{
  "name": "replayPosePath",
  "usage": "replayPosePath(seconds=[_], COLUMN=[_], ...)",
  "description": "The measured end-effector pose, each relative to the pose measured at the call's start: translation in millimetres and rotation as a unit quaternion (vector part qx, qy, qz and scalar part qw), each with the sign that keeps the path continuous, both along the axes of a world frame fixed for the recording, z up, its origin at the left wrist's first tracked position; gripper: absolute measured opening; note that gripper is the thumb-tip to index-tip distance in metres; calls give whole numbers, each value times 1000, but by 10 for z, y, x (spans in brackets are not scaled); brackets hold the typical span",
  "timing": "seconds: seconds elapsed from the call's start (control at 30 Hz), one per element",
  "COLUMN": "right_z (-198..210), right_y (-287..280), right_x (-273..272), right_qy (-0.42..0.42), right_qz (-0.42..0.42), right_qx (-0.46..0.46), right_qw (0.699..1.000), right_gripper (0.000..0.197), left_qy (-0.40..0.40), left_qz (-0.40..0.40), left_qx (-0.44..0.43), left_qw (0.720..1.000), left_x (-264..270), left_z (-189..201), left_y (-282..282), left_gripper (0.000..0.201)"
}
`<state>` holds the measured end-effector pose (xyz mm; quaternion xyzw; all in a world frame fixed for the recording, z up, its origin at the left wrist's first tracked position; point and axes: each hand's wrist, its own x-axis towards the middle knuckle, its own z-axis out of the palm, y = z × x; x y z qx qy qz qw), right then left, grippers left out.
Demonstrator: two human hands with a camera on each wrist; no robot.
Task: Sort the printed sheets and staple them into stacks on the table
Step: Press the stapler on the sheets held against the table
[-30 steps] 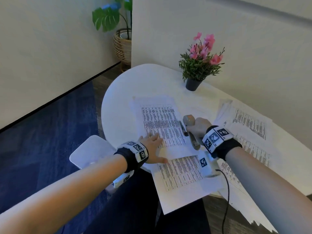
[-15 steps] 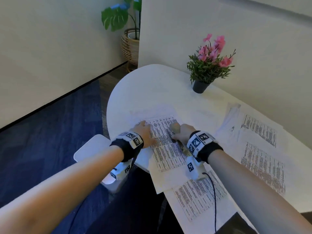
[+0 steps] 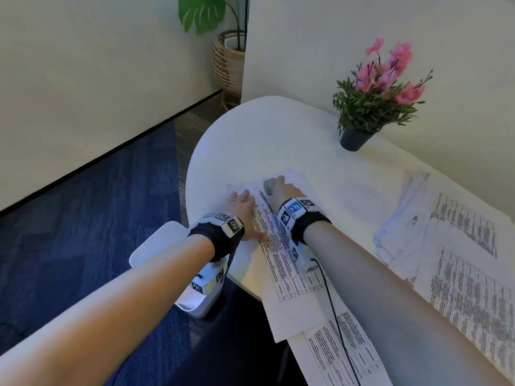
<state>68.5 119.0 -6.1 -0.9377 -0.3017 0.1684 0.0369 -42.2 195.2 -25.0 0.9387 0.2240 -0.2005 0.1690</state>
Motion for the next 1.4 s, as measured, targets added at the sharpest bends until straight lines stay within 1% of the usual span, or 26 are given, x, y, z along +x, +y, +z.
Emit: replayPosePath(seconds=[0.13,0.2,0.27,0.53,0.63,0.77,0.97,1.03,1.17,1.27,1.4], right_z=[-32,-65,-82,-117,-110,-122,-178,-174,-161,-164,-185], right_y=[31,61,80,152,181,213,265,281,281,262,299], right_x=[124,171,204,110,154,225,177,182,258,263,225], right_qy=[-34,-53,-64,-64,-75,-94,-79,-93,-117,-97,-66], right_qz=[55,66,69,36,57,86,28,45,105,85,19], right_qx=[-2,-6,-9,4,-7,-7,2,3,0,4,28], right_qw=[998,996,996,997,995,992,996,995,988,992,997], right_gripper=[50,43,38,40,36,38,30,30,35,33,29], left_qy=[3,8,15,20,27,32,42,45,52,52,47], left_qz=[-15,-17,-16,-10,-9,-10,-12,-15,-22,-23,-27], left_qx=[10,14,13,18,22,22,21,28,34,35,34], left_qw=[1000,1000,1000,1000,999,999,999,998,998,998,998], left_x=[40,47,62,67,66,61,86,90,82,84,75], left_z=[-9,-13,-7,18,40,41,51,60,69,71,104], left_y=[24,27,19,-10,-23,-39,-35,-30,-37,-44,-52], left_gripper=[114,114,114,114,113,113,113,113,113,113,111])
